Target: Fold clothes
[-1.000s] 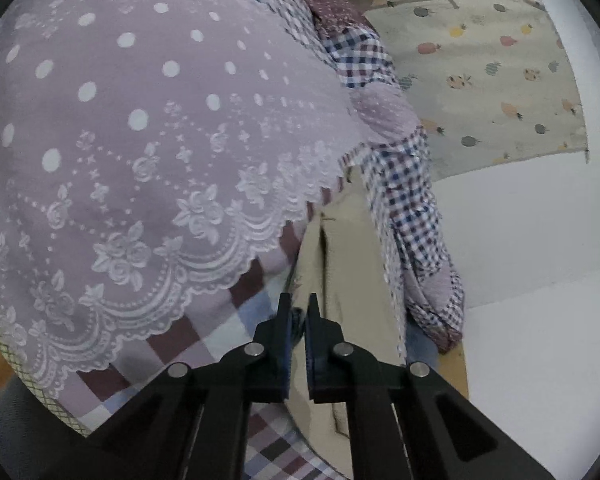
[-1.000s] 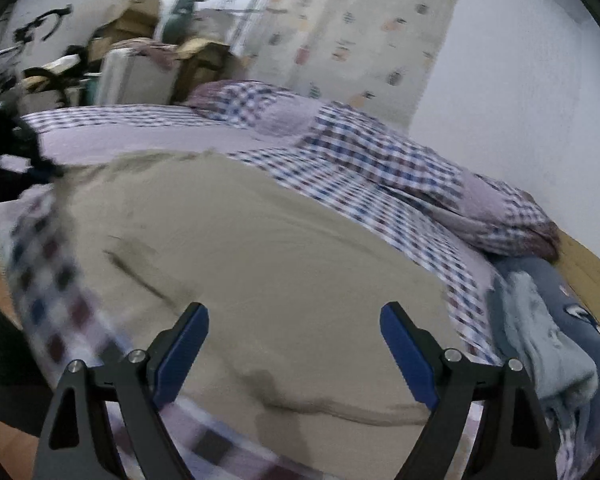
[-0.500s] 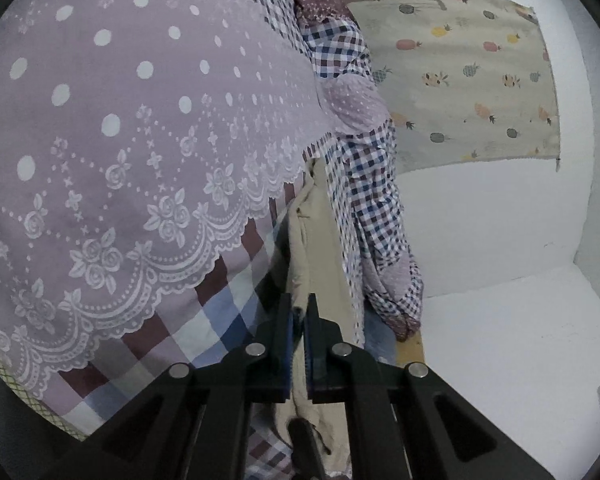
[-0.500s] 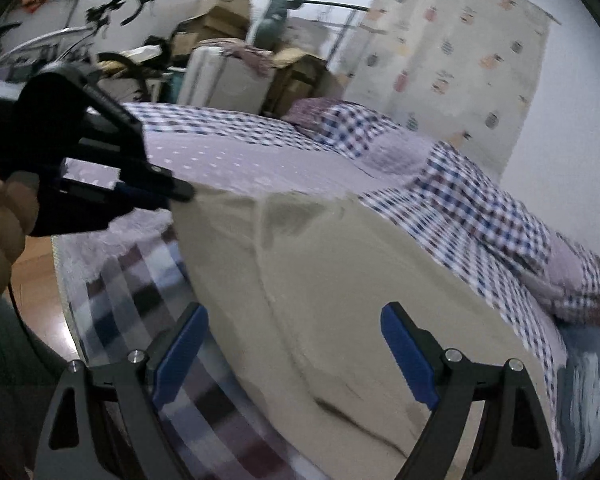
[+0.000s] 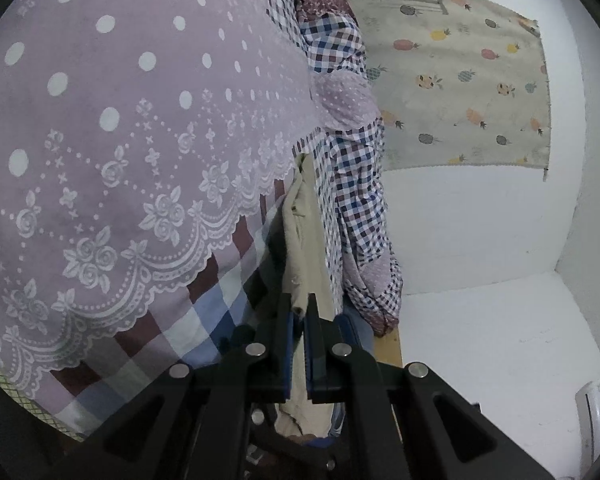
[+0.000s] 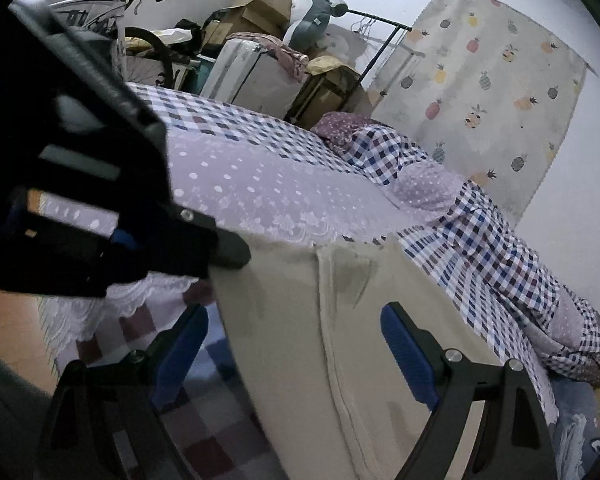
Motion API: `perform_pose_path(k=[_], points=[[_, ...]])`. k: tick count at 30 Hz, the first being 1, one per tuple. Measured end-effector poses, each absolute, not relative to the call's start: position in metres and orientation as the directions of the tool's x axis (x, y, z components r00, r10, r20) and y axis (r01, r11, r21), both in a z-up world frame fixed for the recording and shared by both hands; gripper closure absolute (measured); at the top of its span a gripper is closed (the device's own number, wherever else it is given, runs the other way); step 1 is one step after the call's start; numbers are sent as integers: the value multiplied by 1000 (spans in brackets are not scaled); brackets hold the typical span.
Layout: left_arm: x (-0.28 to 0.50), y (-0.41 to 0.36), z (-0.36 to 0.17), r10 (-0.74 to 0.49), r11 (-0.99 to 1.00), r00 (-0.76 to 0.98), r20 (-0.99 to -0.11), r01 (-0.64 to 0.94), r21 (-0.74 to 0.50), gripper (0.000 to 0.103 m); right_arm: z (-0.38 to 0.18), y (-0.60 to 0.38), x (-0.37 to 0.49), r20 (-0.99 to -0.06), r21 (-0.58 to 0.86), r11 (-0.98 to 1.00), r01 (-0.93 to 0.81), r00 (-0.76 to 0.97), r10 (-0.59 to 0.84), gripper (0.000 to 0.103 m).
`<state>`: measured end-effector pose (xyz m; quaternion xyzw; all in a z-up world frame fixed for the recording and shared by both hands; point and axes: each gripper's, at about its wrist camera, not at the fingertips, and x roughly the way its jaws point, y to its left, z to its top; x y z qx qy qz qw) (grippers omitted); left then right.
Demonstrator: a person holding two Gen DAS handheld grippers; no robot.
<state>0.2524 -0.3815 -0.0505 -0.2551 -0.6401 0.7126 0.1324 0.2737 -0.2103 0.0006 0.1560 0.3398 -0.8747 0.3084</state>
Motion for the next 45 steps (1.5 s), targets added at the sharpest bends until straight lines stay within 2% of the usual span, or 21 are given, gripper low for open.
perform_pose_path(k=[6,12,13,16,21,29,34,35,37,38,39,41,45], points=[[249,-382,-55,520,-128,-836,-176,128,-983,101,1,-216,264,-471,-498,-606,620,-780,-411,12],[245,-382,-57,518,-117,-839,-168,126,-985,101,-4,-223,243,-544,-451,-621,641,-749,-378,13],[245,-383,-57,516,-115,-840,-168,126,-985,101,-5,-224,239,-548,-454,-624,636,-752,-368,19],[246,-382,-57,516,-115,-841,-163,121,-986,101,-6,-224,229,-551,-464,-650,602,-771,-321,50],[245,-381,-55,517,-117,-841,-160,116,-986,101,-7,-221,214,-561,-453,-677,580,-776,-289,58],[243,-383,-56,521,-117,-838,-162,118,-986,100,-4,-223,223,-549,-478,-656,583,-782,-295,94],[248,-397,-54,493,-101,-853,-173,141,-985,99,-2,-221,224,-547,-472,-657,588,-780,-304,99],[249,-401,-52,479,-107,-860,-177,144,-984,95,-1,-220,225,-544,-471,-659,587,-781,-307,99],[246,-410,-46,463,-120,-867,-186,146,-982,77,2,-217,225,-538,-465,-667,582,-784,-310,100],[242,-414,-44,464,-126,-865,-189,146,-981,57,3,-215,225,-536,-461,-671,581,-784,-311,100],[238,-417,-42,466,-133,-864,-192,146,-980,43,5,-214,225,-535,-457,-674,580,-785,-313,100],[221,-421,-36,500,-164,-841,-209,145,-976,40,7,-212,225,-533,-447,-681,580,-784,-318,100],[164,-421,-20,580,-287,-757,-302,157,-945,39,14,-207,225,-526,-430,-694,577,-785,-327,100]])
